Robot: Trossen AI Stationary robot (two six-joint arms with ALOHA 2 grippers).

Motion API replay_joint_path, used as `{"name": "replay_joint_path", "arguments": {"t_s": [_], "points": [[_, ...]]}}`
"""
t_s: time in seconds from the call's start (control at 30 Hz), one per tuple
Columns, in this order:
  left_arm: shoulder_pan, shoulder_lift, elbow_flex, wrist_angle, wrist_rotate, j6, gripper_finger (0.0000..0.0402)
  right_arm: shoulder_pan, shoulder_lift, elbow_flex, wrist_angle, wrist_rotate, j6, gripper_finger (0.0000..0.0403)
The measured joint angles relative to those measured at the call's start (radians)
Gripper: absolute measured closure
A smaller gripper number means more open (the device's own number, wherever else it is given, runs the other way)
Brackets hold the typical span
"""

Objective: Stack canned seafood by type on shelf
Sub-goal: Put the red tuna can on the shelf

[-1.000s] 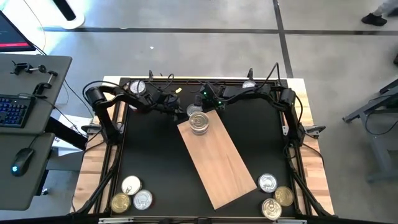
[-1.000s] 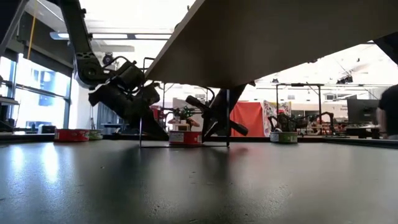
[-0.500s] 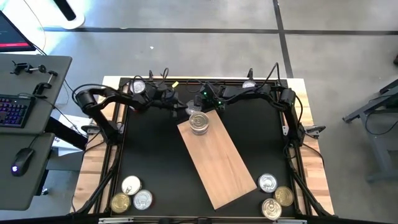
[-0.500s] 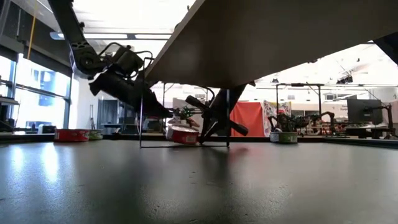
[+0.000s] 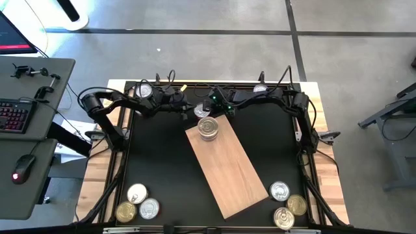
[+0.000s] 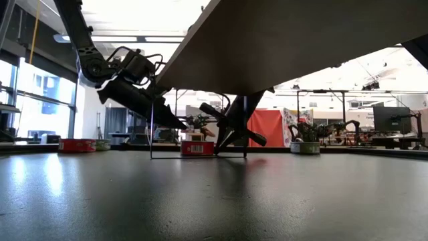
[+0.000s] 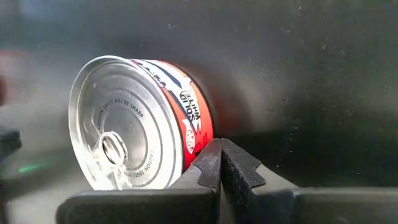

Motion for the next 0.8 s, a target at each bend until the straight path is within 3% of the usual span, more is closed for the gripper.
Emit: {"name": "replay_joint_path", "arguments": {"t_s": [0.8], "points": [[-0.048, 0.173, 0.005, 0.067, -0.006, -0.111, 0.0402, -0.004, 0.001, -0.002, 0.089, 0.033, 0.052, 0.0403]]}}
